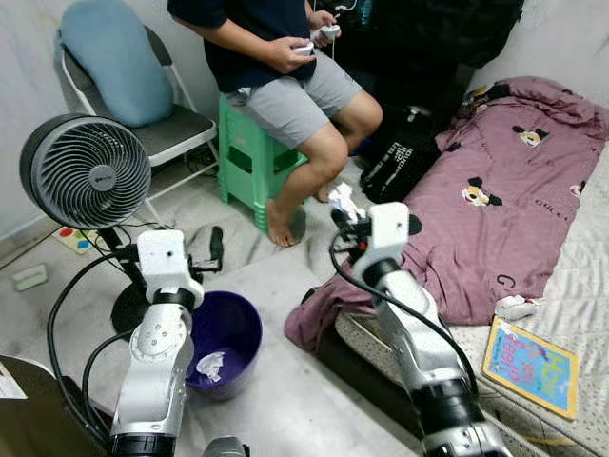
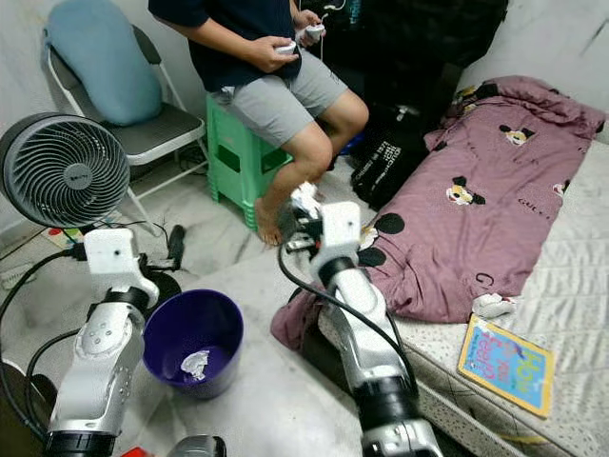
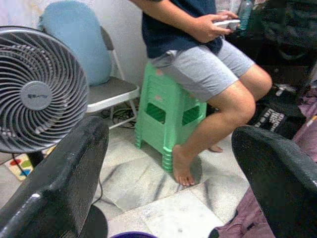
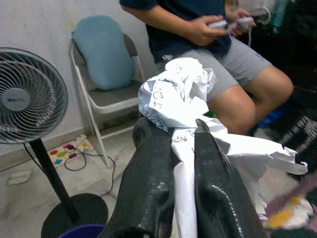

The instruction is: Clean up the room

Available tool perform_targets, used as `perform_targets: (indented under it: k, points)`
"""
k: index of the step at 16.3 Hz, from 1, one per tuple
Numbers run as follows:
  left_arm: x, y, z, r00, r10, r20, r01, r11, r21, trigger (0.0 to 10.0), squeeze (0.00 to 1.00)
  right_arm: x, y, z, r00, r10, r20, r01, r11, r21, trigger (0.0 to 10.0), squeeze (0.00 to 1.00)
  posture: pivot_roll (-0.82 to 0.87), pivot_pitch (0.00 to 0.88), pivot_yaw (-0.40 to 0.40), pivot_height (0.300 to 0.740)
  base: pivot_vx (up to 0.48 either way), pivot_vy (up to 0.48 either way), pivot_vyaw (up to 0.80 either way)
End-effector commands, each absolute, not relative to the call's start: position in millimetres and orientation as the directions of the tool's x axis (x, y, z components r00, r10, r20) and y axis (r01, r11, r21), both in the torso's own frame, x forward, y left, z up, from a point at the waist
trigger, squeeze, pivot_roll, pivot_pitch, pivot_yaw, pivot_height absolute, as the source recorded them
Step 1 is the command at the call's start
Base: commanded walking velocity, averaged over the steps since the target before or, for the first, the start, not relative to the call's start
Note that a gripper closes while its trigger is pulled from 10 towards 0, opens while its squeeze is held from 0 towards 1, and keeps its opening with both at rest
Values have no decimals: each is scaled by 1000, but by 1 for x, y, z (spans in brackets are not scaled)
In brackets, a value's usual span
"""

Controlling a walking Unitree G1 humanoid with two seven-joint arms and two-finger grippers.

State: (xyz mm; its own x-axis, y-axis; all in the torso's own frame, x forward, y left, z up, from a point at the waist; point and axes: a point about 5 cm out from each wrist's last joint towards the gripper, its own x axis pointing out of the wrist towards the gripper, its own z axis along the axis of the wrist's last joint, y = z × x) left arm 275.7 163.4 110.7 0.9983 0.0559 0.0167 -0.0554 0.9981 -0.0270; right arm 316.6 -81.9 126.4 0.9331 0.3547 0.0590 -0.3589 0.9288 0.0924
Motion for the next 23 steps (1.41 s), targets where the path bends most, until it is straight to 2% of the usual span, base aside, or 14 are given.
perform_targets:
  k: [1,9,14,23]
  points:
    - [277,165,116,998,59,33,-58,998,-16,10000,0,318,-79,128,927,369,68,-373,924,77,10000,0,115,0,-43,740,0,0,0]
    - [287,156,119,999,0,35,1,1000,-19,10000,0,317,-86,127,934,348,76,-353,933,64,10000,0,81,0,-21,740,0,0,746]
    - [287,154,121,998,-30,53,32,999,-22,10000,0,317,-85,126,934,350,72,-355,933,58,10000,0,87,0,-25,740,0,0,0]
    - [287,151,122,996,-61,64,63,998,-30,10000,0,317,-88,125,936,343,73,-348,936,58,10000,0,81,0,-20,740,358,0,0]
